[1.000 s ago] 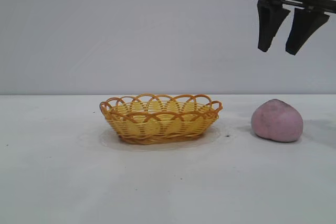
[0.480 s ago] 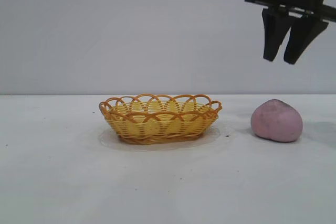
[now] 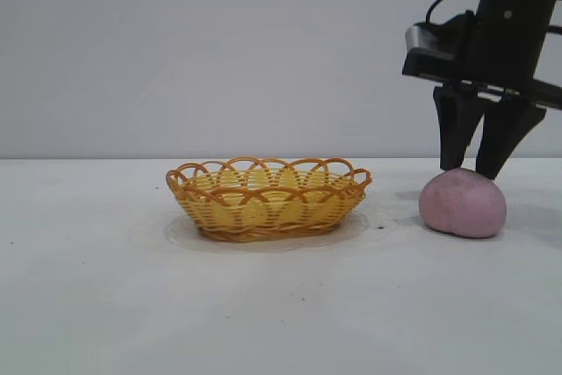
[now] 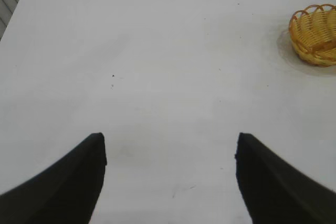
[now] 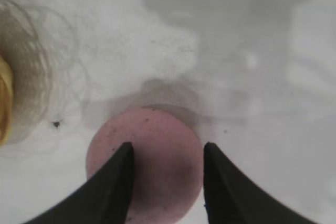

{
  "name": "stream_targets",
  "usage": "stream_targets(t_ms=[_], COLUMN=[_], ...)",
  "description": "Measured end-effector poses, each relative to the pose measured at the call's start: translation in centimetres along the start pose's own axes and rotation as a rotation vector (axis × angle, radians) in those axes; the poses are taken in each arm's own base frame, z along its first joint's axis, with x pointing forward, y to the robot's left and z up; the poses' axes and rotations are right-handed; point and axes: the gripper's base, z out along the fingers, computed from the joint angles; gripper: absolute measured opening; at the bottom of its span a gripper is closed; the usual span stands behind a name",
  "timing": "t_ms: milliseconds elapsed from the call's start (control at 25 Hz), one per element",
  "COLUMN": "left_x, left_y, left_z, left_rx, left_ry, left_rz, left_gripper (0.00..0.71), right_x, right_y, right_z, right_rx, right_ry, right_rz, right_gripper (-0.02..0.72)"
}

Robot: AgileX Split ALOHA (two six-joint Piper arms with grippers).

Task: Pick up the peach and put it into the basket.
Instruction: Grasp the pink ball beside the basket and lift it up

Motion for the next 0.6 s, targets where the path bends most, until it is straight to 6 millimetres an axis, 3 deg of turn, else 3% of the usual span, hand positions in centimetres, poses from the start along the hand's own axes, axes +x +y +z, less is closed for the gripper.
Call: stream_targets(t_ms=[160, 320, 400, 440, 600], left_x=[0.0, 0.0, 0.0, 0.0, 0.0], left_y=[0.0, 0.0, 0.0, 0.0, 0.0], left_z=[0.0, 0.0, 0.0, 0.0, 0.0], left_rx=[0.0, 0.0, 0.0, 0.0, 0.0], left_ry=[0.0, 0.0, 0.0, 0.0, 0.0], left_rz=[0.0, 0.002, 0.002, 0.002, 0.002], left_gripper=[0.461, 0.461, 0.461, 0.461, 0.461], right_x=[0.0, -0.1, -0.3, -0.4, -1.1], right_y=[0.1, 0.9, 1.2, 1.2, 1.8], right_z=[1.4, 1.7, 1.5, 1.1, -1.3], right_rx=[-0.009, -0.003, 0.009, 0.014, 0.02], right_ry=[0.051, 0.057, 0.052, 0.044, 0.012], right_rz=[0.0, -0.025, -0.045, -0.052, -0.077], right_gripper=[0.312, 0.092, 0.058, 0.0, 0.0])
